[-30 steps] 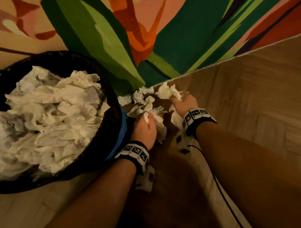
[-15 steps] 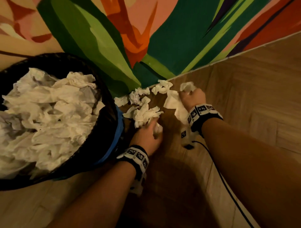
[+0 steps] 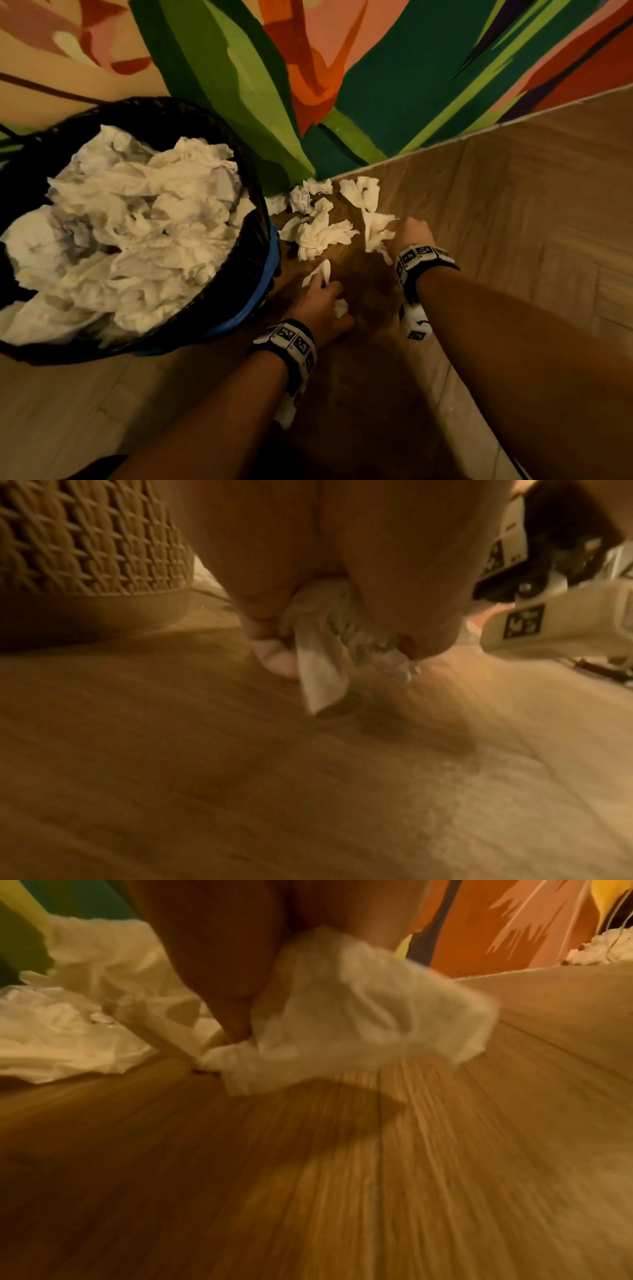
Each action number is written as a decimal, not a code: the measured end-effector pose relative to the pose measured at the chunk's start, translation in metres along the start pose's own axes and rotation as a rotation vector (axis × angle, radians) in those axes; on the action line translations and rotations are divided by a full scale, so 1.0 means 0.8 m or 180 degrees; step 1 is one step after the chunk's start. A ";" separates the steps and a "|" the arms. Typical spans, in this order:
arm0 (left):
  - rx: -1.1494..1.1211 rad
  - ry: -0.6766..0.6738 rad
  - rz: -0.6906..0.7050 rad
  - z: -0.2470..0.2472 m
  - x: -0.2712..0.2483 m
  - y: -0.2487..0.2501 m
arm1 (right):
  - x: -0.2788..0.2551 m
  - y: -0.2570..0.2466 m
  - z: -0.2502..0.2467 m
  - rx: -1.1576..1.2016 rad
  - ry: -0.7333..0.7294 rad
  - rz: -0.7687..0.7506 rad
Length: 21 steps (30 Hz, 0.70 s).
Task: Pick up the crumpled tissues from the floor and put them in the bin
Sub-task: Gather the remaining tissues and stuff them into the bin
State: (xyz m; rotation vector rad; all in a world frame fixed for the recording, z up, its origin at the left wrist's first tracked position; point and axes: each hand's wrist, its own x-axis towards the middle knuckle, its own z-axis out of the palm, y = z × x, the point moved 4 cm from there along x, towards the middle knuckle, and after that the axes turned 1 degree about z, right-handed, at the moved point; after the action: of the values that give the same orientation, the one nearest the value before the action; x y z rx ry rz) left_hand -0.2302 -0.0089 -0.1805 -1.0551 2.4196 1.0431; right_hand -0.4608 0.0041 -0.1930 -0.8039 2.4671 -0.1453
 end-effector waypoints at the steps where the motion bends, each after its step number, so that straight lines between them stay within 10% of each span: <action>1: 0.0001 -0.0023 -0.0034 -0.004 -0.001 0.003 | -0.004 -0.001 0.001 0.0065 -0.0051 -0.0003; 11: -0.0563 0.0529 0.0541 -0.067 -0.061 0.050 | -0.064 0.010 -0.041 0.0620 0.0023 0.0274; 21: -0.0632 0.1720 0.1949 -0.248 -0.193 0.185 | -0.181 -0.126 -0.232 0.0966 0.0855 -0.1280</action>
State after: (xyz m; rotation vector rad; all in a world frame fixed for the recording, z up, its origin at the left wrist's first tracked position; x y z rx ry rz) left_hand -0.2298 -0.0046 0.1115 -0.7201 3.2633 1.3352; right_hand -0.4076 -0.0061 0.0575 -1.1936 2.4033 -0.7991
